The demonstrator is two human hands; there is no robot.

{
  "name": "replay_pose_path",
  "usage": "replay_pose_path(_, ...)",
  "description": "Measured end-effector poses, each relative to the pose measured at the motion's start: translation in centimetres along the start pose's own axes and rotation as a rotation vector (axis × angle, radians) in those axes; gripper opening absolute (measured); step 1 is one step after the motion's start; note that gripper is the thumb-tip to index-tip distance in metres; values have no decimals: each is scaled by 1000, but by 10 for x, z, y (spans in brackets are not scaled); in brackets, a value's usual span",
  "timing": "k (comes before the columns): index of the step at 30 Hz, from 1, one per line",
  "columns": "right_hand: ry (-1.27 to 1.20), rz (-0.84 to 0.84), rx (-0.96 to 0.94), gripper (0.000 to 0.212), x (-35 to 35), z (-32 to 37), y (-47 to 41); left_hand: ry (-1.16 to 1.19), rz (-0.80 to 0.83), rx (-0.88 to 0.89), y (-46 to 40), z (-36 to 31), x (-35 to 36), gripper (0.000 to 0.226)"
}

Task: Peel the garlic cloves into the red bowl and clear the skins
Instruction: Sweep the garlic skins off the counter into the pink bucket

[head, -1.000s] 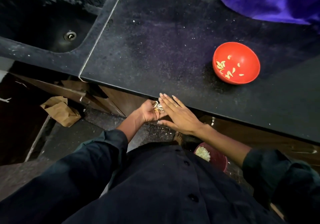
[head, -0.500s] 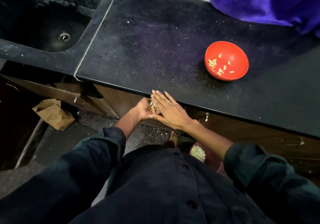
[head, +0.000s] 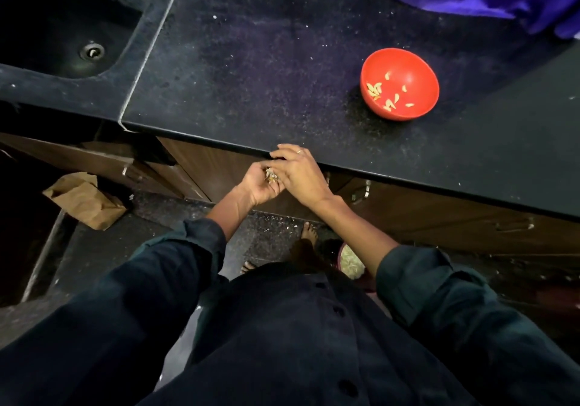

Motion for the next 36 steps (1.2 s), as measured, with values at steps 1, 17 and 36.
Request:
replay_pose_path(1, 7, 23, 0, 24, 1, 2, 1, -12, -12, -1, 0, 0, -1, 34)
replay_pose_path(17, -223, -194, 388, 22, -3, -43, 117, -167, 42, -168, 16, 58, -33, 33)
replay_pose_path(36, -198, 217, 628, 29, 94, -223, 387, -319, -240, -296, -88, 374, -106, 22)
Point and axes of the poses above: each hand's wrist, its own y-axis away from the middle knuckle, its own x-axis out of the palm, z = x × y, the point moved 1 cm from there along -y, towards the middle knuckle, and after that the axes turned 9 degrees about y, right-handed, at the moved point
